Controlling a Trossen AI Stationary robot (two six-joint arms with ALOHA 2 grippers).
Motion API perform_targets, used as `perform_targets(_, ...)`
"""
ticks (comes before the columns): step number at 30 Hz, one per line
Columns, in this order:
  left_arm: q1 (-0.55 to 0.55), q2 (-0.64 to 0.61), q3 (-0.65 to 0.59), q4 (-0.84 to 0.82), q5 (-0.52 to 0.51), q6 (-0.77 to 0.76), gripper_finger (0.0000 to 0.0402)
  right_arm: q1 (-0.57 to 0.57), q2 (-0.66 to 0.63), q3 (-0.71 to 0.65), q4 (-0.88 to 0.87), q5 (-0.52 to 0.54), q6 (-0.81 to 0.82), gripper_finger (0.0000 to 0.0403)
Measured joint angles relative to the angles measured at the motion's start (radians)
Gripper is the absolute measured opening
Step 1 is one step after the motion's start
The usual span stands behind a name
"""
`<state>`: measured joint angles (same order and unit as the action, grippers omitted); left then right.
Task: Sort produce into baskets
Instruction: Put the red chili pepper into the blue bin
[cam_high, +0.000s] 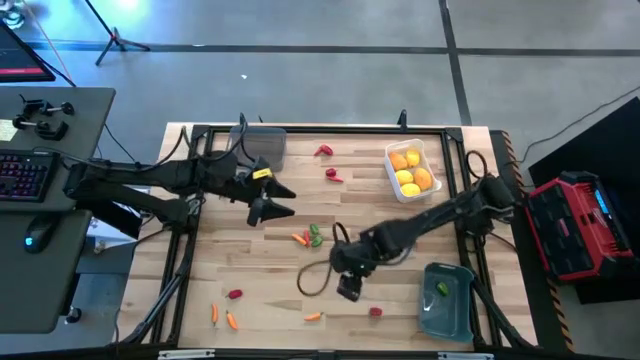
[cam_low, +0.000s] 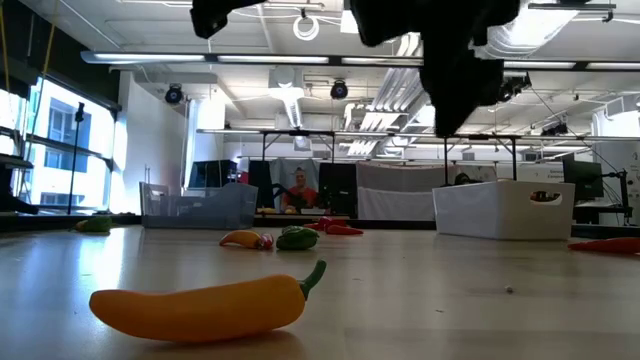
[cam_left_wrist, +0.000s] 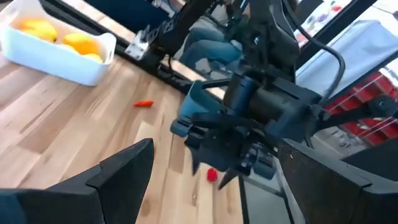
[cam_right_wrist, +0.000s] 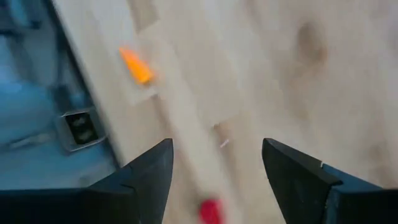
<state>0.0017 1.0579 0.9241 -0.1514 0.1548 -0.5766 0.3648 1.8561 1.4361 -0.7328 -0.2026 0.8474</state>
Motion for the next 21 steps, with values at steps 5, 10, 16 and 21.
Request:
perform_targets(5, 0.0, -0.039, 0.0, -0.068, -0.007, 0.013, 0.0328, 0.054, 0.011, -0.004, -0.085, -0.113, 0.068, 0.0236)
perform_targets(10, 0.0, -0.055, 0.0, -0.061, -0.011, 0.072, 0.0328, 0.144, 0.017, -0.004, -0.07, -0.097, 0.121, 0.0236)
perform_targets(16, 0.008, -0.049, 0.0, -0.052, -0.021, 0.084, 0.0328, 0.21, 0.089, -0.004, -0.056, -0.091, 0.113, 0.0236)
perform_targets(21, 0.007, -0.041, 0.0, -0.054, -0.025, 0.1, 0.0328, 0.26, 0.165, -0.005, -0.055, -0.072, 0.113, 0.0236)
